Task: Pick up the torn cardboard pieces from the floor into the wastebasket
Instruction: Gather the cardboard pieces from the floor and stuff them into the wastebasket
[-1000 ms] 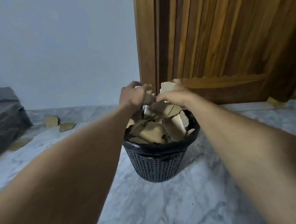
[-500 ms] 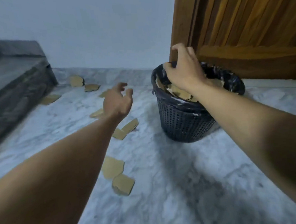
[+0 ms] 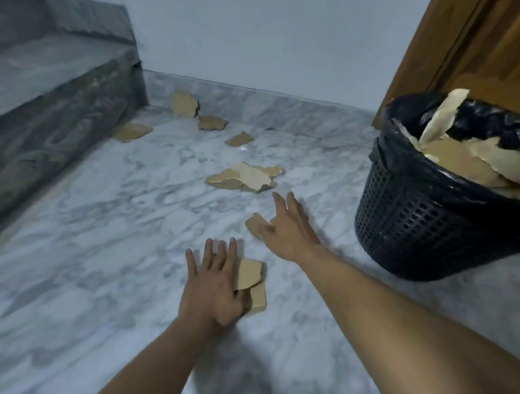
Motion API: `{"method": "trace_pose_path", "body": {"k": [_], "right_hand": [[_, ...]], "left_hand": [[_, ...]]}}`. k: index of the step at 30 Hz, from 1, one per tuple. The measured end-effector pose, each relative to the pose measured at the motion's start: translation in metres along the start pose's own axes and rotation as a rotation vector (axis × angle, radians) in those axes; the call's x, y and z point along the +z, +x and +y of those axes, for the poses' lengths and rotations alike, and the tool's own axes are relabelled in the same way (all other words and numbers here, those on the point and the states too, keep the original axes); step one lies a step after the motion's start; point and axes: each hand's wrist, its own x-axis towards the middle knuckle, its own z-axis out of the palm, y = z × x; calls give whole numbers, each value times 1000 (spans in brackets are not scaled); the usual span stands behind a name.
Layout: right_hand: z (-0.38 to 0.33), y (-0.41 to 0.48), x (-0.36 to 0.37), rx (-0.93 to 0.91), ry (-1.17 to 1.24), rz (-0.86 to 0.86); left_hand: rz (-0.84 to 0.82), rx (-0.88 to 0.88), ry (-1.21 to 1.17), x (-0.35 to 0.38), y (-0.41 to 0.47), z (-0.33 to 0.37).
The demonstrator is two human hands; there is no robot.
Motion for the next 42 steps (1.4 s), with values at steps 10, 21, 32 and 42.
{"method": "trace_pose_path", "body": {"k": [10,21,32,42], "right_hand": [[-45,92,42,297,52,78],[-47,192,47,218,-193,210],[-75,284,46,63,-341,318],[-107,367,36,-23,-470,234]], "left_hand": [[62,-31,25,-28,100,-87],[13,-225,151,-59,217,-148],[146,-355,49,-81,286,-211],[240,-315,47,-95,392,-275]]}}
